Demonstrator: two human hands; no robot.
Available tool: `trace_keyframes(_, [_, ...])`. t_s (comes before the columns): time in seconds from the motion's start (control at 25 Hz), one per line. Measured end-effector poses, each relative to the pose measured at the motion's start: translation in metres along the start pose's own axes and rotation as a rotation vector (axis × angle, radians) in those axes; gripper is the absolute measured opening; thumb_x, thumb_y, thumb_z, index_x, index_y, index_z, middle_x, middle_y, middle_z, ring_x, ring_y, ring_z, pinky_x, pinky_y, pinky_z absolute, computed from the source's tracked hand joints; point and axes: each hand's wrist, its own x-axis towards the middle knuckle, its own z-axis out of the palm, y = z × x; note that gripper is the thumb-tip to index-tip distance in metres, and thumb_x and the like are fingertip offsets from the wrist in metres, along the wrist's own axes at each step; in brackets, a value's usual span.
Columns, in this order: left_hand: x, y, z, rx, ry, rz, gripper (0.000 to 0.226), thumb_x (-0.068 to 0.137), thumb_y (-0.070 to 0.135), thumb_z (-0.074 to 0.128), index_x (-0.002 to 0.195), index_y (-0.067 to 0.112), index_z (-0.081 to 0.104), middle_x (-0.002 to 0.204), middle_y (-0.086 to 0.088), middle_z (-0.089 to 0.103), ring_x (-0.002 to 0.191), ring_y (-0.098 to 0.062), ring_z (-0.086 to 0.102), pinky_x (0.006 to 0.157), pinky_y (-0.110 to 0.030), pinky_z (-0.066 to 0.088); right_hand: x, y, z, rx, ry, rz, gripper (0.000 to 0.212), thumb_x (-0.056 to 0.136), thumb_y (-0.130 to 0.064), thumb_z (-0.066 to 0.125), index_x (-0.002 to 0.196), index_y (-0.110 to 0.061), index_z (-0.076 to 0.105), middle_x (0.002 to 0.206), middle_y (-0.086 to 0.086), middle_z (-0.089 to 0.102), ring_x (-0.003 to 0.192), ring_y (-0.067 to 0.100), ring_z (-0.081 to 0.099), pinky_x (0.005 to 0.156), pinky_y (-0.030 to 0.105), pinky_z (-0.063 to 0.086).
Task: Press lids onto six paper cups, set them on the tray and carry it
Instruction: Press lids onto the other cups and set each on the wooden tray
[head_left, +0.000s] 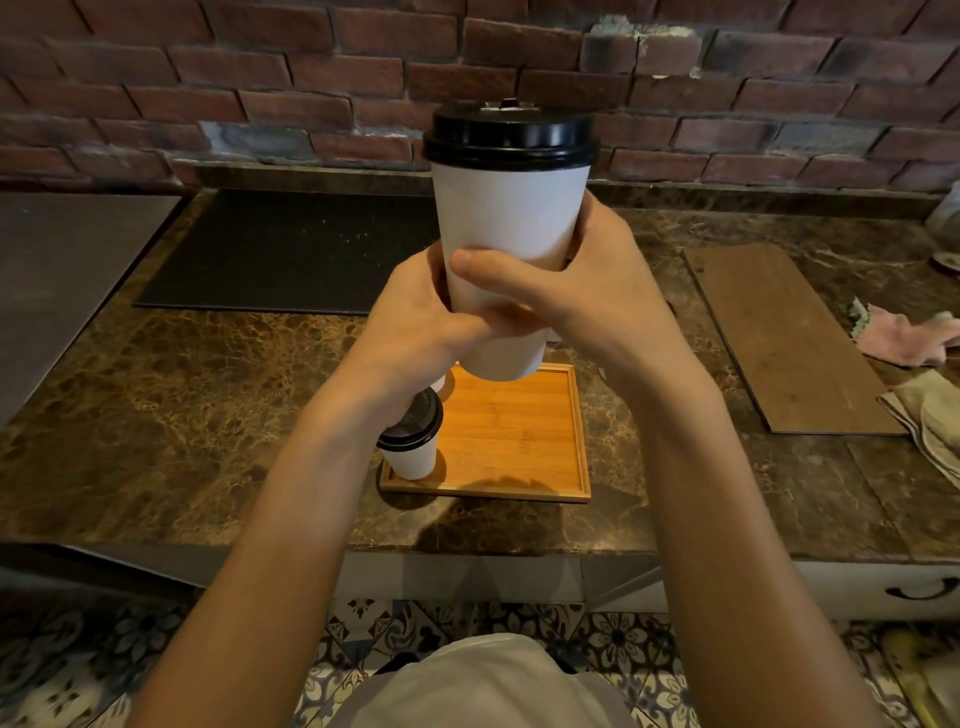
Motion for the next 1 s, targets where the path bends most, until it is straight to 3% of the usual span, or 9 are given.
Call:
trace_keyframes(0.12, [0.0,-0.003,0.002,0.011,0.028,0.001,0.053,0.068,0.014,0.079,0.116,0.018,0.058,0.105,0.005,0.068,0.096,-0.006,0.066,0.075,-0.019,0.054,-0.002,0.001,0.008,-0.072,0.08,0.029,0.073,0.069,-0.05,0.083,0.127,-0.019,0.051,0.114,-0.007,0.06,0.104,0.012,0.061,0.086,0.041,0.056])
trace_keyframes(0.32, [-0.001,-0.006,0.0,0.01,-0.006,-0.001,0.052,0.072,0.015,0.079,0.117,0.026,0.054,0.107,0.009,0.066,0.097,-0.002,0.065,0.074,-0.013,0.052,-0.005,-0.001,0.006,-0.066,0.121,-0.008,0.067,0.068,-0.053,0.082,0.121,-0.023,0.055,0.108,-0.012,0.062,0.1,0.006,0.061,0.083,0.037,0.057])
trace_keyframes(0.56, [0.002,0.001,-0.004,0.051,-0.051,0.012,0.047,0.068,0.022,0.081,0.107,0.033,0.056,0.095,0.018,0.067,0.091,0.003,0.064,0.067,-0.007,0.049,-0.004,0.0,-0.002,0.033,0.062,-0.021,0.071,0.066,-0.05,0.081,0.126,-0.021,0.056,0.113,-0.009,0.065,0.103,0.007,0.064,0.083,0.035,0.059])
trace_keyframes(0.8, [-0.004,0.009,-0.004,-0.098,-0.217,0.032,0.049,0.068,0.029,0.077,0.113,0.029,0.058,0.104,0.012,0.069,0.101,-0.009,0.065,0.079,-0.019,0.052,-0.003,0.006,-0.01,0.283,-0.089,-0.02,0.061,0.07,-0.038,0.081,0.123,-0.016,0.059,0.109,-0.002,0.069,0.102,0.013,0.067,0.08,0.026,0.055])
trace_keyframes(1.0, [-0.006,0.005,-0.006,-0.145,-0.286,0.008,0.053,0.065,0.028,0.074,0.115,0.033,0.056,0.108,0.013,0.066,0.107,-0.012,0.062,0.084,-0.022,0.051,-0.003,0.01,-0.013,0.328,-0.208,-0.035,0.048,0.07,-0.038,0.074,0.114,-0.027,0.059,0.104,-0.01,0.07,0.105,0.013,0.067,0.08,0.024,0.054])
